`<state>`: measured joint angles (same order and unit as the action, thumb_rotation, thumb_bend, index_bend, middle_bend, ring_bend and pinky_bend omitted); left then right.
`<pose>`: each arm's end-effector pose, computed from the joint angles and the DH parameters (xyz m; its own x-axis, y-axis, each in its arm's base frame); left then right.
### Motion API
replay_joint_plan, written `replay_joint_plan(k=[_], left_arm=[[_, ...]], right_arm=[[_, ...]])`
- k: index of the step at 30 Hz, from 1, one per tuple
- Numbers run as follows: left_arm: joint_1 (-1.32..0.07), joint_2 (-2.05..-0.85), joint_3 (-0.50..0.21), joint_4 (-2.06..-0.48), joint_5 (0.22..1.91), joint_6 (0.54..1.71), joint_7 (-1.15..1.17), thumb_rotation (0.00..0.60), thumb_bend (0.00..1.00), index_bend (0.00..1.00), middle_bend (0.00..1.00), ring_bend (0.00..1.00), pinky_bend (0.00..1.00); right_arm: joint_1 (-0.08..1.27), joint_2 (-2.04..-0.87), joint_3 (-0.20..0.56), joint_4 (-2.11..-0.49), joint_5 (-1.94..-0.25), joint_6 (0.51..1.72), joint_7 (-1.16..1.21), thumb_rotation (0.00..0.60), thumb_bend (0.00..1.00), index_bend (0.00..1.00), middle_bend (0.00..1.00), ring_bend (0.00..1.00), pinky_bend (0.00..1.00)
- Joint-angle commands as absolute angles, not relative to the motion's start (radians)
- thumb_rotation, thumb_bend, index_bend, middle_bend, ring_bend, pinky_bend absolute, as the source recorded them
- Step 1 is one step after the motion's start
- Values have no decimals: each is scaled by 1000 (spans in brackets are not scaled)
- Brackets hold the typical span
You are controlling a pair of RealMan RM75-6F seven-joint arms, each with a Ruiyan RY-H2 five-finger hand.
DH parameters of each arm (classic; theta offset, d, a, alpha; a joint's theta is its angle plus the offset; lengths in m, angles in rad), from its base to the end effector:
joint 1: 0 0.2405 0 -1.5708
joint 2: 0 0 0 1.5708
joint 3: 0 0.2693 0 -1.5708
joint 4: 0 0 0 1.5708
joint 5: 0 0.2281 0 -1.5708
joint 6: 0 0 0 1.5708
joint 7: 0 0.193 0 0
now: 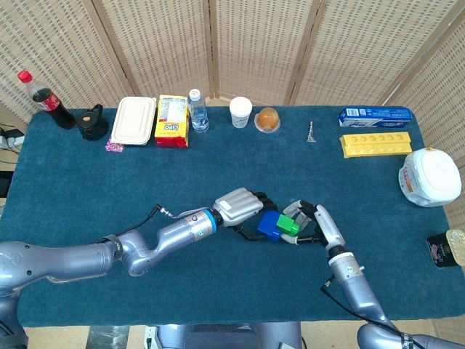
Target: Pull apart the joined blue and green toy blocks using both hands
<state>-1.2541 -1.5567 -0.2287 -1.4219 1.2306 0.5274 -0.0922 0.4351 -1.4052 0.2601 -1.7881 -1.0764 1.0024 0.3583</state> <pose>0.0542 0.4018 -0.1093 0.5147 0.4690 0.7177 0.6793 -0.7339 -0.0076 -0.1927 -0.3388 -0.0030 -0.4836 -0.3352 0.8086 -0.8730 0.1180 -0.4732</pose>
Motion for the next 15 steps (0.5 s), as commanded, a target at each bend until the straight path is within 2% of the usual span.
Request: replay_joint_plan(k=[1,15], left_arm=[[-1254,-1557,-228,-1421,1231,528,-93,365,431,485,292,208,380],[-1255,-1559,-227,-1417,1233,522,-113,362,432,485,292,208,380]], right_arm=[[436,-1410,262,-1785,-1075,1004,358,600,162,475,505,596,547],[440,-1445,275,-1764,-1055,1023,345,600,179,577,563,644,577]])
